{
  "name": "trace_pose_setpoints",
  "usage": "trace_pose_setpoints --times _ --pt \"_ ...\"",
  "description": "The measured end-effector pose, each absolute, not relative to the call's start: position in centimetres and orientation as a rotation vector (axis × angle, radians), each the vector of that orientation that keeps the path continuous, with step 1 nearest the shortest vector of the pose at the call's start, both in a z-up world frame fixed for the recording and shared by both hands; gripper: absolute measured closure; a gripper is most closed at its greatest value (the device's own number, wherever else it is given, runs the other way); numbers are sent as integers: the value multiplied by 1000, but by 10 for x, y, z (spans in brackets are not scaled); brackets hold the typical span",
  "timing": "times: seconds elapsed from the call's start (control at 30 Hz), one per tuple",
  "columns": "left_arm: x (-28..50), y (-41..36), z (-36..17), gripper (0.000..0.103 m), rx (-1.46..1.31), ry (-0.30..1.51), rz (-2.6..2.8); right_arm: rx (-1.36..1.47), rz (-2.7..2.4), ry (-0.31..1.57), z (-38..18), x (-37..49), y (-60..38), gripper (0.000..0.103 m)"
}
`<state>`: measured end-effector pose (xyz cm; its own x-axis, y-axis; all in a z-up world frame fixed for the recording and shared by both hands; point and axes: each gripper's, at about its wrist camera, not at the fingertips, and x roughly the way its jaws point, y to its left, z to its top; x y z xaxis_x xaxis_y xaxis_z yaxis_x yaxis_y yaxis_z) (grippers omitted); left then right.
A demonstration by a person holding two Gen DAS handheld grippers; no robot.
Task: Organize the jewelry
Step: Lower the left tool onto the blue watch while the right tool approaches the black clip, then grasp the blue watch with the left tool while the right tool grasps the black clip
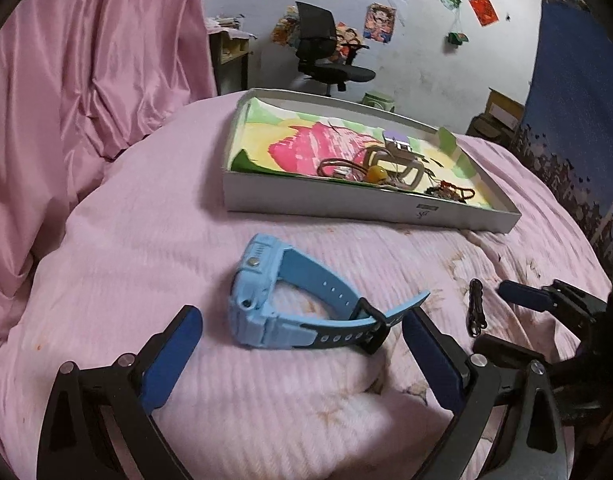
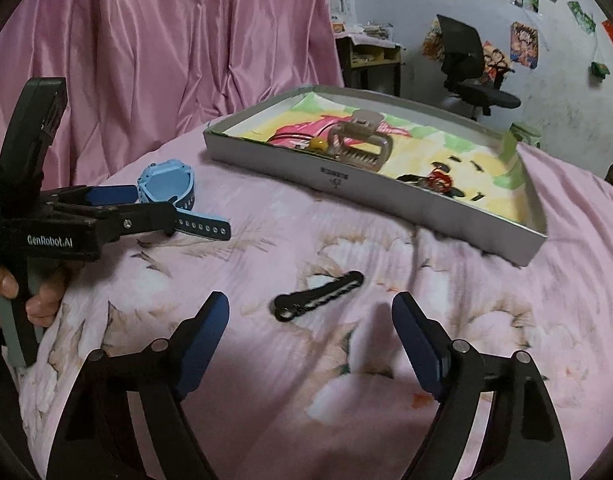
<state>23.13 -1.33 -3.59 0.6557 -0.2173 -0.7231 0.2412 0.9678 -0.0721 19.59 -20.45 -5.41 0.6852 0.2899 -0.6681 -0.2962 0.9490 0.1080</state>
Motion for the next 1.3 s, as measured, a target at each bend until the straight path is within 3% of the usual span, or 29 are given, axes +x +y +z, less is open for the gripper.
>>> trace_pose_setpoints --times 0.1,0.47,0.73,1.1,1.3 --pt "235 -16 -38 8 40 827 -279 16 335 787 -60 206 -202 35" --pt "244 -15 -42 23 15 842 -297 51 294 851 -71 219 -202 49" --pt "243 -13 -41 36 2 830 -298 52 323 843 -71 221 -201 72" --pt "234 -23 -39 52 62 800 -321 67 335 855 -72 218 -203 77" --pt "230 -25 -38 59 76 793 -338 60 314 856 -72 218 -204 88"
